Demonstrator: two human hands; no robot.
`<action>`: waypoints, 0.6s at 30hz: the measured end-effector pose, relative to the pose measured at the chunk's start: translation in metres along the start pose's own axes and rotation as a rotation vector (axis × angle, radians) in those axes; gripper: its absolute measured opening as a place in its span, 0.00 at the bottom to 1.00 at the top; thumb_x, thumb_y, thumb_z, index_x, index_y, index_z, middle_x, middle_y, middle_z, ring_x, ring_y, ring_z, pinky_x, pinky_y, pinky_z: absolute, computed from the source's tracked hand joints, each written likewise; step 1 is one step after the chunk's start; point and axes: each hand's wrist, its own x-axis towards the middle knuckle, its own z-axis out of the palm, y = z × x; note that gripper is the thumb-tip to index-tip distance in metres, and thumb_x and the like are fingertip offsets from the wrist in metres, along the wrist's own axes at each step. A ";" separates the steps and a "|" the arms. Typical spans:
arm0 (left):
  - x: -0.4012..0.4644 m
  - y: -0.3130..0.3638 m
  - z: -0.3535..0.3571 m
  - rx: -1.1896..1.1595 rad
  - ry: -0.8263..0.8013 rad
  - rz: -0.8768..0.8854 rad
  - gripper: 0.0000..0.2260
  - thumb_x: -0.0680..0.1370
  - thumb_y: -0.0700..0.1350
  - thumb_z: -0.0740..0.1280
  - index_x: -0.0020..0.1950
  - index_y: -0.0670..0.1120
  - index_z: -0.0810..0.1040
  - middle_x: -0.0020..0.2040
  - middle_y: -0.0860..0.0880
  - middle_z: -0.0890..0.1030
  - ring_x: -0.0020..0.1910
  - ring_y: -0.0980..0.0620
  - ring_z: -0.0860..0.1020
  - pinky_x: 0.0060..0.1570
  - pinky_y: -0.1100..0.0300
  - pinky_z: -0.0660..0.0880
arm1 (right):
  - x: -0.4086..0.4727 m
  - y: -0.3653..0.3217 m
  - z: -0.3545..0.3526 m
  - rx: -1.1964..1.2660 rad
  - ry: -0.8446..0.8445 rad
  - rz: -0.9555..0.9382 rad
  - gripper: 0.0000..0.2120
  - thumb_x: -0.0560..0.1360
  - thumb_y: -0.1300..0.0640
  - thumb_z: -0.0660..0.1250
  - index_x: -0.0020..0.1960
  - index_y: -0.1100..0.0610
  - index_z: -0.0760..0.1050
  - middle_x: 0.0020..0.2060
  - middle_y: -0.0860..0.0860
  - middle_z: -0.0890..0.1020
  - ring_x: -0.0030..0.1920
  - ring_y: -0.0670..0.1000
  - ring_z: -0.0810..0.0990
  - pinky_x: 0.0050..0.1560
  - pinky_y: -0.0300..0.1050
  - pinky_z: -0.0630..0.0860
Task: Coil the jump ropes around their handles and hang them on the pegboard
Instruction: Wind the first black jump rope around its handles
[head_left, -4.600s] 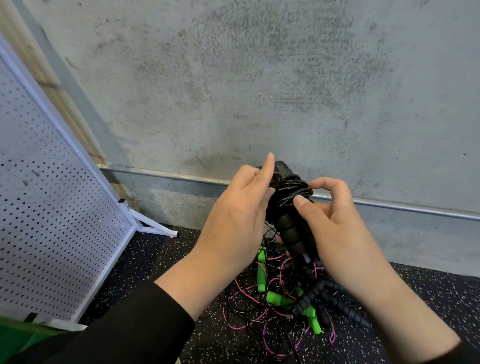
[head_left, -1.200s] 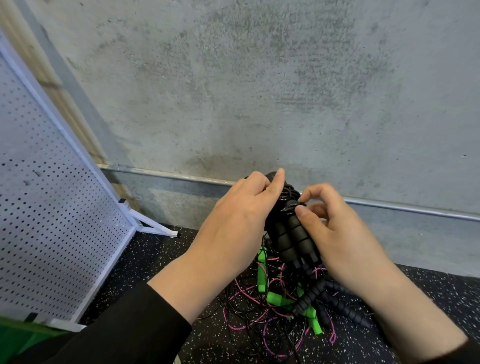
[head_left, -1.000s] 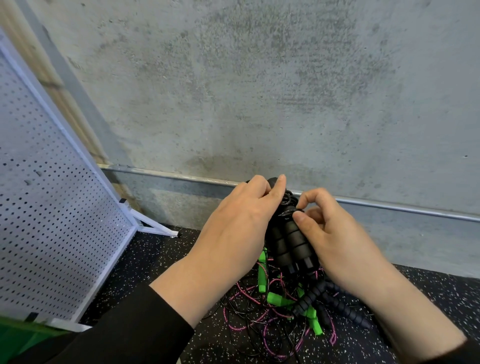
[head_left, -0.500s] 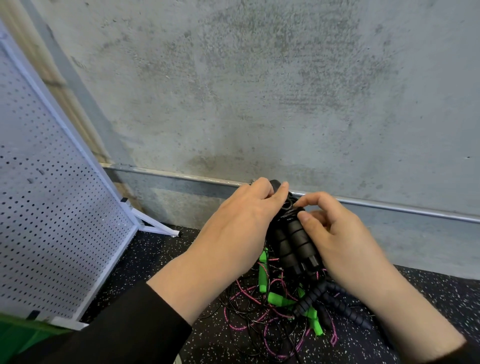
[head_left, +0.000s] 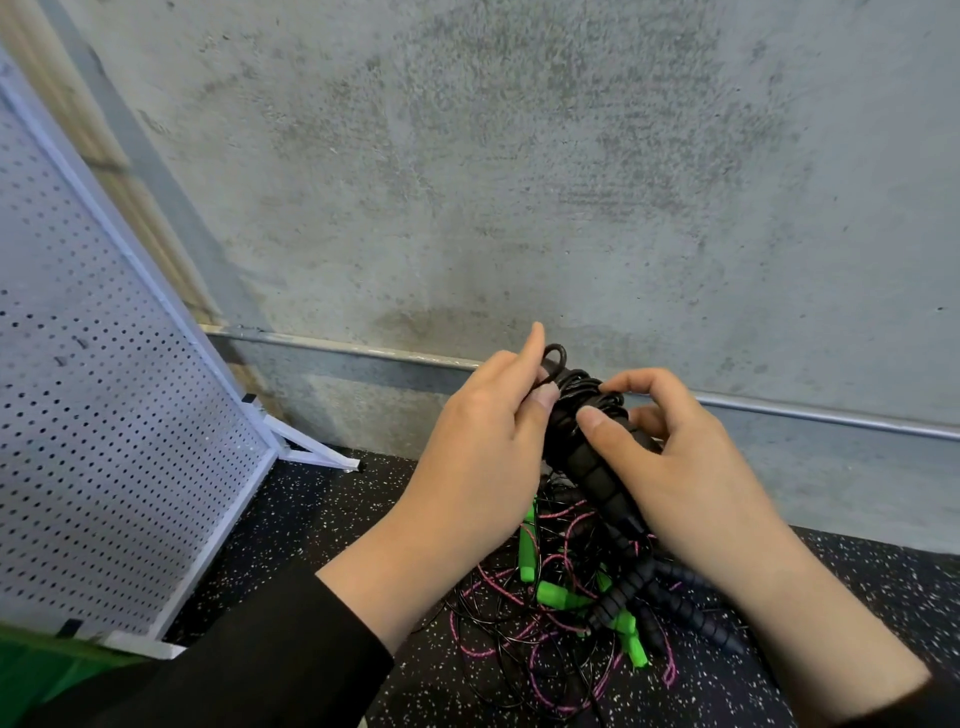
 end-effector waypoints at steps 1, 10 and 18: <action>-0.001 0.000 0.001 -0.018 0.004 -0.013 0.23 0.85 0.42 0.61 0.80 0.49 0.65 0.47 0.60 0.74 0.50 0.62 0.74 0.53 0.73 0.67 | 0.000 0.000 0.000 0.009 0.009 0.015 0.09 0.75 0.45 0.71 0.52 0.43 0.75 0.33 0.54 0.79 0.28 0.46 0.73 0.29 0.41 0.71; -0.003 0.002 0.006 -0.038 0.006 0.002 0.23 0.85 0.42 0.63 0.80 0.48 0.64 0.51 0.61 0.74 0.54 0.63 0.73 0.56 0.75 0.66 | 0.004 0.001 -0.003 0.073 0.001 0.115 0.10 0.77 0.60 0.64 0.53 0.46 0.73 0.27 0.48 0.77 0.24 0.48 0.70 0.23 0.40 0.68; -0.003 0.000 0.002 0.011 -0.026 0.082 0.24 0.84 0.40 0.62 0.80 0.47 0.64 0.51 0.58 0.74 0.55 0.63 0.72 0.57 0.75 0.65 | 0.003 -0.001 -0.003 0.135 -0.033 0.071 0.13 0.77 0.61 0.65 0.49 0.42 0.73 0.39 0.49 0.83 0.31 0.53 0.78 0.33 0.53 0.75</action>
